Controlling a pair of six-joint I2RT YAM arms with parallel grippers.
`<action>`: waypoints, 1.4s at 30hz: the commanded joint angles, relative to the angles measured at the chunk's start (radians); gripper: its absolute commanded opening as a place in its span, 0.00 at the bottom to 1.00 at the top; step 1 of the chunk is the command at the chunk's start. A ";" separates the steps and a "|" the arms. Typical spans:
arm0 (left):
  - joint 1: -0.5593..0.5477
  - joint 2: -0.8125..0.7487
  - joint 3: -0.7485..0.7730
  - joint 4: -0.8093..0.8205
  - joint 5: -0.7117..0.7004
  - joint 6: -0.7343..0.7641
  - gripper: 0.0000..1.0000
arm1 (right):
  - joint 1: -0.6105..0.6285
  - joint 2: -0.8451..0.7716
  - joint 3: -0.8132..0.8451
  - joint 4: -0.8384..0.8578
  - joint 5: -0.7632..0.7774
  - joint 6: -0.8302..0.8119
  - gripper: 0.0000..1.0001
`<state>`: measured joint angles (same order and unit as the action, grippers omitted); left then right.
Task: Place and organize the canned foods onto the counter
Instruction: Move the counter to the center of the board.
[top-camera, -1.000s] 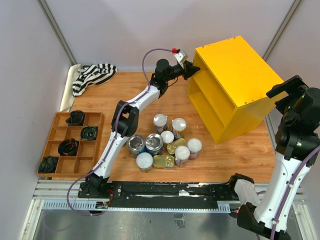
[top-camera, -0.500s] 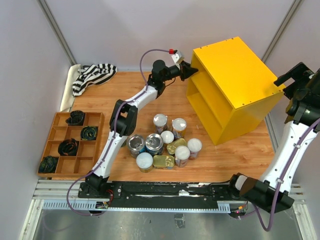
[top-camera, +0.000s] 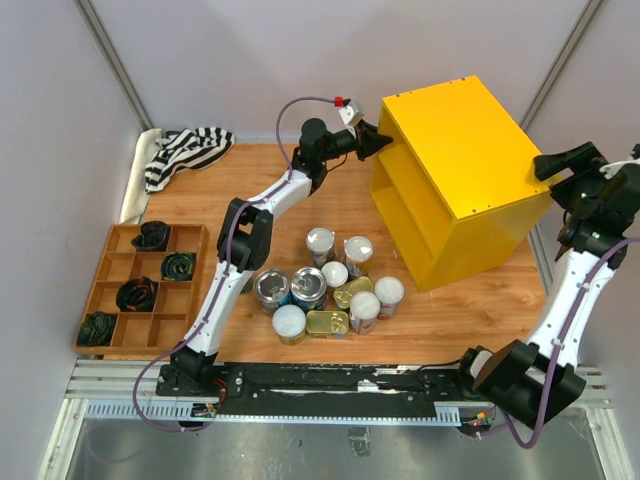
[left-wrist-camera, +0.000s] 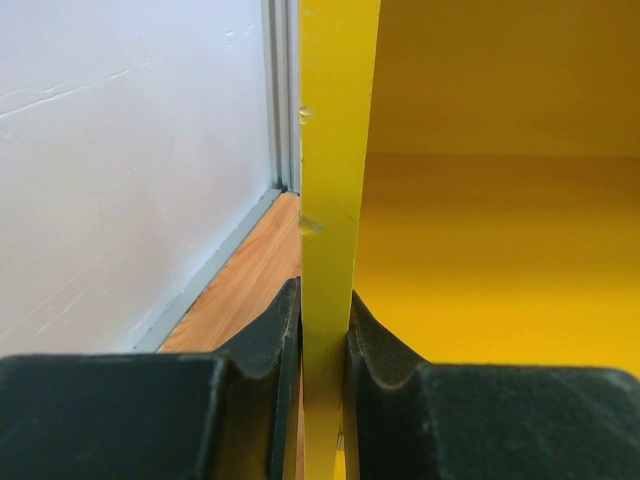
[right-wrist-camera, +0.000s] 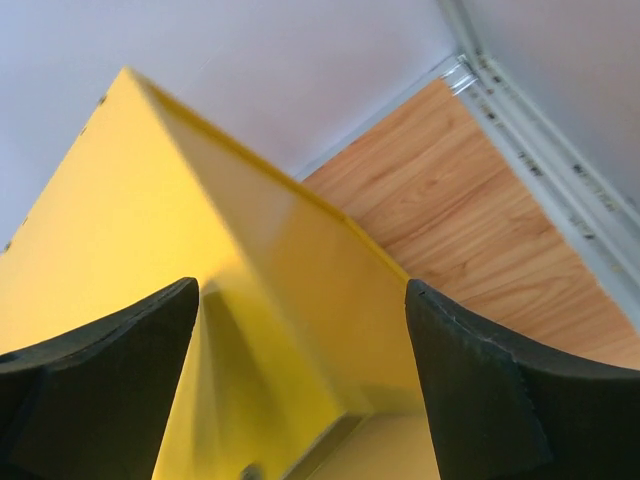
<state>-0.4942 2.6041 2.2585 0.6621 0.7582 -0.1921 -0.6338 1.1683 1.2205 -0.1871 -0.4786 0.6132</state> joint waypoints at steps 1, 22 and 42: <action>-0.010 -0.034 -0.066 -0.076 0.051 -0.027 0.01 | 0.101 -0.109 -0.079 0.065 -0.032 0.000 0.85; -0.160 0.056 -0.034 -0.069 -0.169 0.010 0.01 | 0.144 -0.269 -0.074 -0.234 0.041 -0.066 0.79; -0.119 -0.060 -0.223 0.086 -0.129 -0.072 0.96 | 0.157 -0.268 0.058 -0.317 0.124 -0.082 0.99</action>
<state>-0.5995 2.5855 2.1494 0.7368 0.5949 -0.2245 -0.5091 0.9054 1.1934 -0.4625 -0.3107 0.5190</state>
